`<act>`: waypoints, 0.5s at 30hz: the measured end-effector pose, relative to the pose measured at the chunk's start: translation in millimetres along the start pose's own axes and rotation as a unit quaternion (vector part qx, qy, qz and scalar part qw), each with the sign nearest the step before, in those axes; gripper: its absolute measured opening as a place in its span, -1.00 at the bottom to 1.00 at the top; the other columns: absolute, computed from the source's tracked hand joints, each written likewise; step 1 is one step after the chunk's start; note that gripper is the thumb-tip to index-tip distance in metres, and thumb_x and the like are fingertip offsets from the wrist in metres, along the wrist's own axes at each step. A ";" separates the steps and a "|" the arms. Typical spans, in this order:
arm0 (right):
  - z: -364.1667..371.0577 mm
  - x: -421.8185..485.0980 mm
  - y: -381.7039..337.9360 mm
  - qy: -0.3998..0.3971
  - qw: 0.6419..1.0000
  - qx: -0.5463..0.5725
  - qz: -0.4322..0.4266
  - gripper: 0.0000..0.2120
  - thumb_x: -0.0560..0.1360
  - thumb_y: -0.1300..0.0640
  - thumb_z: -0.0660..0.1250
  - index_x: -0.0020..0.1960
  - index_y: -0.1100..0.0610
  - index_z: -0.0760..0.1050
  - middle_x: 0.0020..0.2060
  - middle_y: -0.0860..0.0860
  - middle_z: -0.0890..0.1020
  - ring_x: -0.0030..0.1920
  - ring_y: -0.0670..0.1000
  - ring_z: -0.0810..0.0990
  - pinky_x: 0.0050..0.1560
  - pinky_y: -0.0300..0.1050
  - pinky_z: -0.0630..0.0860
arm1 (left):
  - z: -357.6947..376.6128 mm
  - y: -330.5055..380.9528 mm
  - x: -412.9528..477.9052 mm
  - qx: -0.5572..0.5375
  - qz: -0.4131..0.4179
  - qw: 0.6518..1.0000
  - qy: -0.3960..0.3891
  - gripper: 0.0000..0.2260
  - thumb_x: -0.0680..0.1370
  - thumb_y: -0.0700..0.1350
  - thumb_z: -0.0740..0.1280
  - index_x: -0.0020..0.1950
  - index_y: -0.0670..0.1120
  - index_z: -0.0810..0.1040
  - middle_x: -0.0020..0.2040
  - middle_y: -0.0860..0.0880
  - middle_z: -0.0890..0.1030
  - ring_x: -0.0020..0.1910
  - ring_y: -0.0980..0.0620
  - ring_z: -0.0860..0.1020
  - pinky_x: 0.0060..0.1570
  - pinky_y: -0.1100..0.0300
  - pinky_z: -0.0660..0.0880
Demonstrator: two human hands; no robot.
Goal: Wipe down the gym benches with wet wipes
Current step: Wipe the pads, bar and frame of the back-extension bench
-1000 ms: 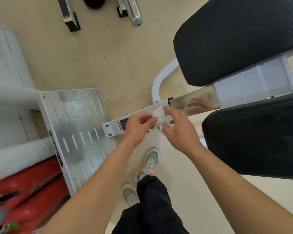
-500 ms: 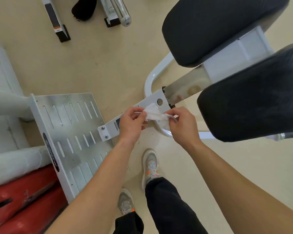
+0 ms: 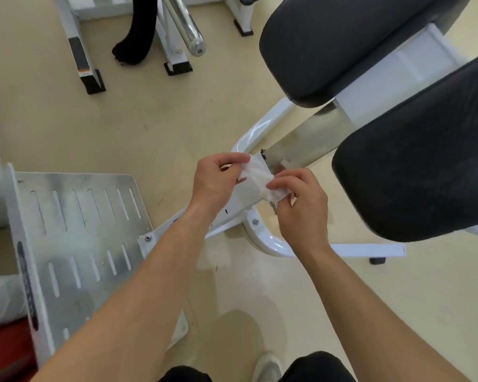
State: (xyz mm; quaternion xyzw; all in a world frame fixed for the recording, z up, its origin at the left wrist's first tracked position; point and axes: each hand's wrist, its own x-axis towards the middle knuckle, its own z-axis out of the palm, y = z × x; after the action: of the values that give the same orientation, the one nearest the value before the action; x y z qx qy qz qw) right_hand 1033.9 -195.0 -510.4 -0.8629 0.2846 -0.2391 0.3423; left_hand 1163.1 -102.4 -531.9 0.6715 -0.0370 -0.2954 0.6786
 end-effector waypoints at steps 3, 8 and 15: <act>13.6 3.3 20.8 0.025 0.992 -0.058 -0.106 -0.71 0.46 0.39 0.30 0.15 0.29 0.63 0.10 0.08 0.59 0.11 -0.01 0.56 0.16 -0.40 0.41 | 6.3 -16.3 26.0 0.005 0.043 0.998 -0.034 -0.84 0.57 -0.21 0.37 0.05 -0.04 0.71 0.06 0.06 0.70 0.00 0.16 0.66 0.08 0.19 0.60; 28.8 4.0 53.8 0.014 0.942 -0.276 -0.192 -0.56 0.53 0.13 0.22 0.32 0.38 0.47 0.25 0.25 0.51 0.18 0.23 0.49 0.27 0.03 0.43 | 28.3 -43.3 57.5 0.192 0.235 0.948 -0.098 -0.74 0.62 -0.19 0.31 0.28 -0.04 0.64 0.31 0.11 0.59 0.17 0.26 0.54 0.18 0.43 0.42; 27.8 -0.1 93.4 -0.007 0.842 -0.504 -0.194 -0.43 0.61 -0.06 0.21 0.54 0.17 0.31 0.40 0.12 0.43 0.47 0.24 0.29 0.52 0.22 0.02 | 38.9 -83.4 70.8 0.460 0.453 0.762 -0.049 -0.55 0.63 -0.04 0.04 0.41 -0.14 0.51 0.55 -0.05 0.34 0.54 -0.01 0.30 0.26 0.02 0.53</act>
State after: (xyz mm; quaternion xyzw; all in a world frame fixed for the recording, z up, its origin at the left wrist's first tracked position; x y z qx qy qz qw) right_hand 1020.1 -238.6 -596.4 -0.9556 0.1906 -0.1179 -0.1913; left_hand 1174.6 -162.4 -630.6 0.7928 -0.5014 0.0666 0.3400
